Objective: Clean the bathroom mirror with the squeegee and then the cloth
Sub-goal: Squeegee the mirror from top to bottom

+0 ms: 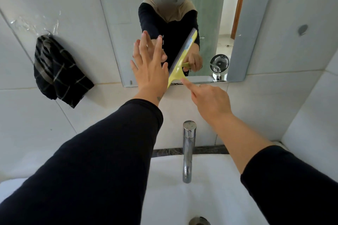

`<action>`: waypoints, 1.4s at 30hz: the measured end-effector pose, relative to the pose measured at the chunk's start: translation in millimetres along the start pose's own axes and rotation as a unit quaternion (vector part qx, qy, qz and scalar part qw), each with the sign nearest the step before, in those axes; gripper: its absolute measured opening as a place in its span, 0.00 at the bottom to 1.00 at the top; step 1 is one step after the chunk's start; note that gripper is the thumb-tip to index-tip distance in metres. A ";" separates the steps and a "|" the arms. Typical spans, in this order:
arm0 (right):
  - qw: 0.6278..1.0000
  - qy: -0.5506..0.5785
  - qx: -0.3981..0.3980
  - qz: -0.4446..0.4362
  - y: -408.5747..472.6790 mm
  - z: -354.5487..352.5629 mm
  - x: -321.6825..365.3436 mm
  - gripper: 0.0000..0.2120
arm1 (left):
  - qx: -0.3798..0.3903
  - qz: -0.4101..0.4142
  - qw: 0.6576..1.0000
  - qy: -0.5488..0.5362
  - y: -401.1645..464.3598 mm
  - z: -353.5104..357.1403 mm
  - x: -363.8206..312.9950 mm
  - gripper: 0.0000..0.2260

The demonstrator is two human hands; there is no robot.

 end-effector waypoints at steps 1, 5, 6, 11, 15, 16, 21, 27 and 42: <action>1.000 0.003 -0.004 0.006 -2.3 0.8 -4.8 0.31 | 0.003 0.004 1.000 -0.002 -1.4 3.1 -5.7 0.31; 0.999 0.015 -0.024 0.030 -13.5 1.7 -27.5 0.28 | 0.010 0.019 1.000 -0.007 -6.9 16.5 -24.3 0.32; 0.999 0.018 -0.029 0.035 -16.1 2.0 -33.4 0.27 | 0.009 0.024 1.000 -0.003 -7.1 19.1 -28.1 0.32; 0.998 0.025 -0.044 0.047 -21.9 8.3 -49.6 0.25 | -0.009 0.040 0.999 0.005 -5.6 28.0 -46.8 0.32; 0.996 0.041 -0.051 0.059 -27.0 18.6 -52.3 0.26 | -0.010 0.056 0.998 0.017 -12.3 43.0 -59.6 0.34; 0.996 0.047 -0.050 0.066 -29.3 21.5 -54.5 0.26 | -0.009 0.058 0.998 0.020 -13.7 46.6 -61.4 0.35; 0.989 0.094 -0.063 0.097 -42.9 28.3 -66.9 0.25 | -0.019 0.079 0.996 0.034 -16.5 57.9 -64.6 0.34; 0.966 0.185 -0.079 0.160 -61.8 42.8 -75.6 0.23 | -0.028 0.072 0.996 0.034 -15.8 64.7 -63.4 0.35; 0.958 0.179 0.045 0.218 -103.1 23.5 -94.9 0.28 | 0.023 0.051 0.998 0.027 -31.3 54.1 -82.0 0.40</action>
Point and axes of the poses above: each hand's wrist, its own y-axis towards the middle knuckle, its own z-axis out of the palm, x = y × z, the point moved 4 cm from there along y, towards the middle knuckle, and after that the axes turned 7 degrees about -z, right-handed, at the moved point
